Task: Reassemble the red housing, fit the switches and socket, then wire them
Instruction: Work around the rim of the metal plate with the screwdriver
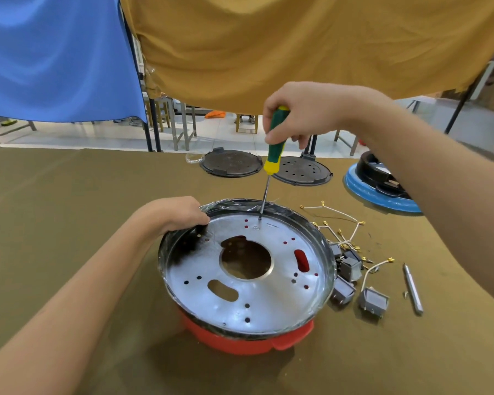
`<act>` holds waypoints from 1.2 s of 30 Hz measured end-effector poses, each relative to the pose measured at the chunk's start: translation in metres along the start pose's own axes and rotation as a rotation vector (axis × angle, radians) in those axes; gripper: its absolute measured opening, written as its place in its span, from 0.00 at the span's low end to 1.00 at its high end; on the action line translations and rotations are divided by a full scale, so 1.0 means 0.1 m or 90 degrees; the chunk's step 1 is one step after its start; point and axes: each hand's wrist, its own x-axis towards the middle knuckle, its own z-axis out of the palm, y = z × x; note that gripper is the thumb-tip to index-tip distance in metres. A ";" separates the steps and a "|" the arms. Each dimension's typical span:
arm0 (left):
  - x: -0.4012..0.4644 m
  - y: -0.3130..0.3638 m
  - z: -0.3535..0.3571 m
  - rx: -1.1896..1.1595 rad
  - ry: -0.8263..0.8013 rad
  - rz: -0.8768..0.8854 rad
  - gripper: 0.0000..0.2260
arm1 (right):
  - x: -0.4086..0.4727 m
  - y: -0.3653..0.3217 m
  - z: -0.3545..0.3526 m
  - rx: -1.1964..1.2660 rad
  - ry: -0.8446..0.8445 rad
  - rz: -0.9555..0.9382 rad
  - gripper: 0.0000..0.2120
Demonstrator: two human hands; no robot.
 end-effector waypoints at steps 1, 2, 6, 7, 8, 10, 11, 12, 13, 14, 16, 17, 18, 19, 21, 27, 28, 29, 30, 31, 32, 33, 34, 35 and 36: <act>0.00 0.00 0.00 0.009 0.004 -0.001 0.12 | -0.01 0.00 0.02 -0.028 0.023 0.000 0.06; 0.01 0.00 0.01 0.013 0.006 -0.001 0.11 | 0.01 -0.01 0.05 -0.062 0.041 0.009 0.08; 0.02 0.02 0.02 0.034 0.018 -0.005 0.12 | 0.09 -0.09 0.17 -0.197 0.097 0.072 0.15; 0.02 0.01 0.02 0.039 0.019 -0.007 0.12 | 0.09 -0.10 0.16 -0.195 0.090 0.081 0.15; 0.02 0.01 0.02 0.040 0.018 -0.009 0.12 | 0.08 -0.11 0.13 -0.171 0.059 0.078 0.15; 0.02 0.01 0.02 0.034 0.017 -0.011 0.12 | 0.02 -0.11 0.04 -0.085 -0.028 0.059 0.12; 0.02 0.00 0.02 0.032 0.016 -0.012 0.12 | -0.01 -0.10 0.01 -0.049 -0.047 0.044 0.10; 0.03 0.00 0.02 0.032 0.015 -0.012 0.12 | -0.03 -0.08 -0.01 -0.033 -0.040 0.026 0.08; 0.03 0.00 0.02 0.032 0.014 -0.013 0.12 | -0.04 -0.07 0.00 -0.037 -0.017 0.015 0.06; 0.04 0.01 0.02 0.030 0.014 -0.014 0.12 | -0.05 -0.06 0.01 -0.055 0.006 0.016 0.05; 0.05 0.00 0.02 0.027 0.010 -0.013 0.11 | -0.01 -0.07 0.07 -0.099 0.048 0.043 0.09; 0.05 0.00 0.02 0.029 0.009 -0.014 0.12 | 0.01 -0.08 0.12 -0.125 0.067 0.057 0.11; 0.05 0.00 0.03 0.029 0.010 -0.014 0.12 | 0.03 -0.10 0.15 -0.152 0.084 0.073 0.13; 0.05 0.00 0.03 0.028 0.012 -0.014 0.12 | 0.06 -0.12 0.17 -0.175 0.095 0.088 0.13; 0.04 0.00 0.03 0.035 0.013 -0.012 0.12 | 0.08 -0.15 0.16 -0.174 0.078 0.102 0.15; 0.04 0.02 0.02 0.047 0.020 -0.012 0.11 | -0.07 -0.06 0.03 -0.029 0.008 0.016 0.08; 0.04 0.02 0.02 0.046 0.020 -0.012 0.12 | -0.07 -0.06 0.05 -0.050 0.031 0.017 0.08; 0.04 0.01 0.02 0.046 0.018 -0.011 0.12 | -0.05 -0.06 0.07 -0.073 0.053 0.028 0.09; 0.05 0.02 0.02 0.051 0.018 -0.011 0.12 | -0.03 -0.06 0.10 -0.099 0.073 0.045 0.10; 0.05 0.02 0.03 0.057 0.019 -0.012 0.12 | -0.01 -0.07 0.15 -0.127 0.090 0.065 0.12; 0.05 0.02 0.03 0.059 0.023 -0.014 0.12 | 0.01 -0.08 0.18 -0.151 0.106 0.085 0.13; 0.05 0.02 0.03 0.057 0.025 -0.015 0.12 | 0.03 -0.09 0.19 -0.168 0.121 0.101 0.13; 0.04 0.02 0.03 0.056 0.025 -0.016 0.12 | 0.04 -0.10 0.19 -0.168 0.124 0.110 0.13; 0.04 0.02 0.03 0.058 0.025 -0.015 0.12 | 0.03 -0.11 0.17 -0.150 0.104 0.110 0.14; 0.03 0.02 0.03 0.061 0.027 -0.014 0.12 | 0.02 -0.11 0.14 -0.116 0.066 0.103 0.14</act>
